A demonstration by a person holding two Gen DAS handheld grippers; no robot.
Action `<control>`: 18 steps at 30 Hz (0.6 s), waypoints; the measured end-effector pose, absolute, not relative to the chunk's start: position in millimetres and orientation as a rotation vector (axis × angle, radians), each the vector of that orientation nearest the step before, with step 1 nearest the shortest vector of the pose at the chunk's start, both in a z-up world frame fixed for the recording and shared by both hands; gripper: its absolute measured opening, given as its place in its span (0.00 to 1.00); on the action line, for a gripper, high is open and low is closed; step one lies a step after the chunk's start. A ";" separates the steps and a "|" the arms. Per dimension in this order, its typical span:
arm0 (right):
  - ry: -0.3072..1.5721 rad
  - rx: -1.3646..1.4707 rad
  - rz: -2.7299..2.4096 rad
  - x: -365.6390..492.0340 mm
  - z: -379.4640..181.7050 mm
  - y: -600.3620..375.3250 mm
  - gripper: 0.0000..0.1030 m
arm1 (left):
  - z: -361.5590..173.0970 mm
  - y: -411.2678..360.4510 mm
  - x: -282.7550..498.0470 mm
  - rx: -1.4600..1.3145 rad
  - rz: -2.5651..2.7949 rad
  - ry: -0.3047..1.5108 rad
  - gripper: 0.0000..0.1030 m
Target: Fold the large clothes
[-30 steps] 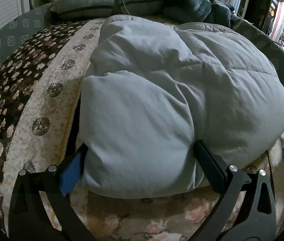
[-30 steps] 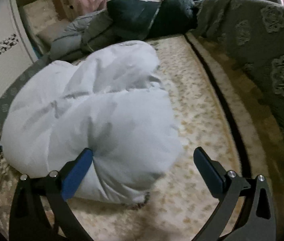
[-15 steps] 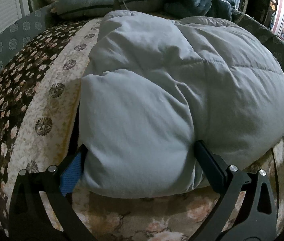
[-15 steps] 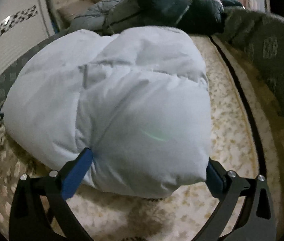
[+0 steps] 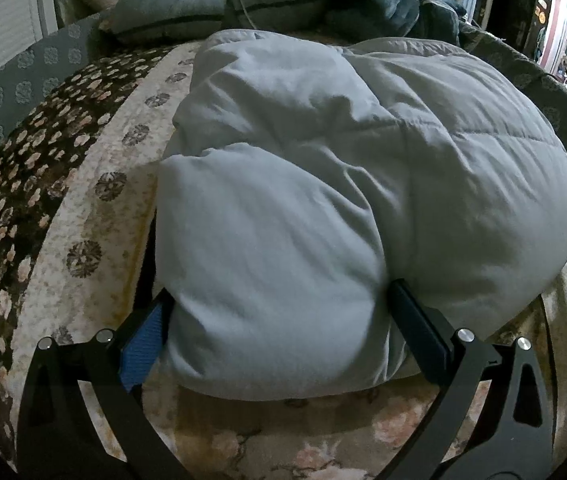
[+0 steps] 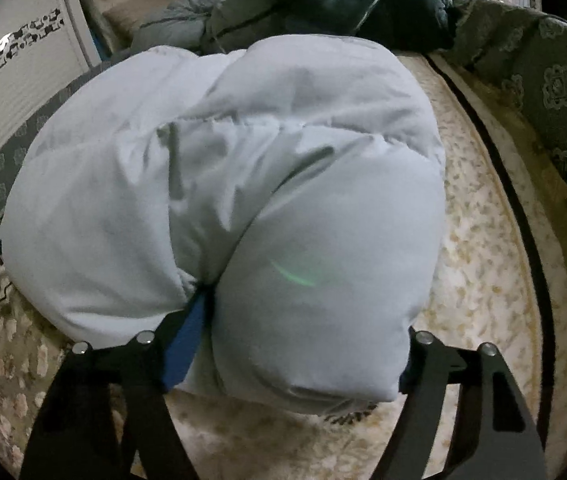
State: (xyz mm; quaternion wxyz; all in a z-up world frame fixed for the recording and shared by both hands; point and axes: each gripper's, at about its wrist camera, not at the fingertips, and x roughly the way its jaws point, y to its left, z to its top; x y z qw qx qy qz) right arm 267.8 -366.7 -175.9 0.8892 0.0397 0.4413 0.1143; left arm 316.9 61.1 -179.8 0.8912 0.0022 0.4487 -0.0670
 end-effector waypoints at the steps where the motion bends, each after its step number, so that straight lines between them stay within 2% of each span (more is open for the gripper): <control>1: 0.917 0.077 0.234 267.3 -175.5 -366.6 0.72 | -180.7 61.5 318.4 0.000 -0.143 0.935 0.97; 18: 0.921 0.072 0.207 279.6 -180.4 -362.9 0.72 | -193.2 62.0 345.0 0.000 -0.204 0.971 0.97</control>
